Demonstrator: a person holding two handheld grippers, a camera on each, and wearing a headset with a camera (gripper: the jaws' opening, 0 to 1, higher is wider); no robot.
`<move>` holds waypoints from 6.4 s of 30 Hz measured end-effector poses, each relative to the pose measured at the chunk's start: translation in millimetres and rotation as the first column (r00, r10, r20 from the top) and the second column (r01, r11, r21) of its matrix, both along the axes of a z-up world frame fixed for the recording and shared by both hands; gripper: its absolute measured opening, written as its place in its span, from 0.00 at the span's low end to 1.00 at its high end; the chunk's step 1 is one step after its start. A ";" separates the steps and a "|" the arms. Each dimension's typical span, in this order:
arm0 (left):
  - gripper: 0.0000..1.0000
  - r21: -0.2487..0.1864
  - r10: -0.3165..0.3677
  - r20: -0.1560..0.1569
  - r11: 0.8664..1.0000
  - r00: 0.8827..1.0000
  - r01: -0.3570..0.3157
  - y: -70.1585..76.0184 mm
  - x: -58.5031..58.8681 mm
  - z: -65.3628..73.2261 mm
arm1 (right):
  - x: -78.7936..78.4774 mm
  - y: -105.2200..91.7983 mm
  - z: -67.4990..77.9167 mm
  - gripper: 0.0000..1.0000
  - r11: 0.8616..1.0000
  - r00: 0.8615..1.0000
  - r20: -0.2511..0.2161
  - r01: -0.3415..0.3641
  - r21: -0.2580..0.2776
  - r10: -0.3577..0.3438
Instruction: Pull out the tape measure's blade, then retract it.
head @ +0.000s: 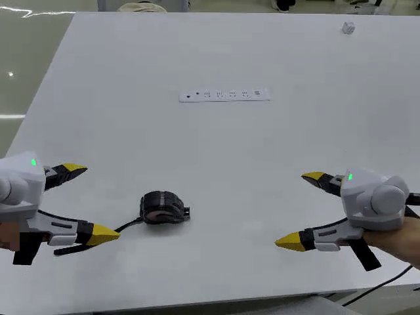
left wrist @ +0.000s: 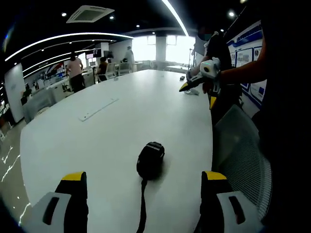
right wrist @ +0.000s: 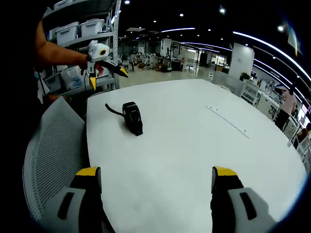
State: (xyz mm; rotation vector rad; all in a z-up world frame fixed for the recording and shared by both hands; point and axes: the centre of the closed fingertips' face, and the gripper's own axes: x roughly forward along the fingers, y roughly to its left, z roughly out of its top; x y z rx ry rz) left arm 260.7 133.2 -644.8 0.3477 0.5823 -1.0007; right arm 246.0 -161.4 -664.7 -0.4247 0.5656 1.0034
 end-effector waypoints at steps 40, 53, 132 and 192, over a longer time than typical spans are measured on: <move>0.77 0.156 -0.299 -0.097 0.937 0.949 0.311 -56.6 28.6 -32.5 | 38.9 106.9 -18.2 0.82 0.956 0.955 -0.062 -0.292 -0.027 0.290; 0.68 0.241 -0.358 -0.169 0.888 0.918 0.391 -74.8 30.2 -54.9 | 34.5 136.4 -36.9 0.74 0.914 0.913 -0.118 -0.399 -0.066 0.390; 0.33 0.378 -0.360 -0.194 0.831 0.913 0.408 -83.5 26.3 -107.3 | 41.1 178.8 -124.6 0.11 0.826 0.859 -0.303 -0.493 -0.275 0.412; 0.33 0.362 -0.342 -0.190 0.847 0.920 0.390 -82.5 31.0 -110.9 | 43.0 126.0 -125.2 0.11 0.817 0.872 -0.354 -0.458 -0.350 0.337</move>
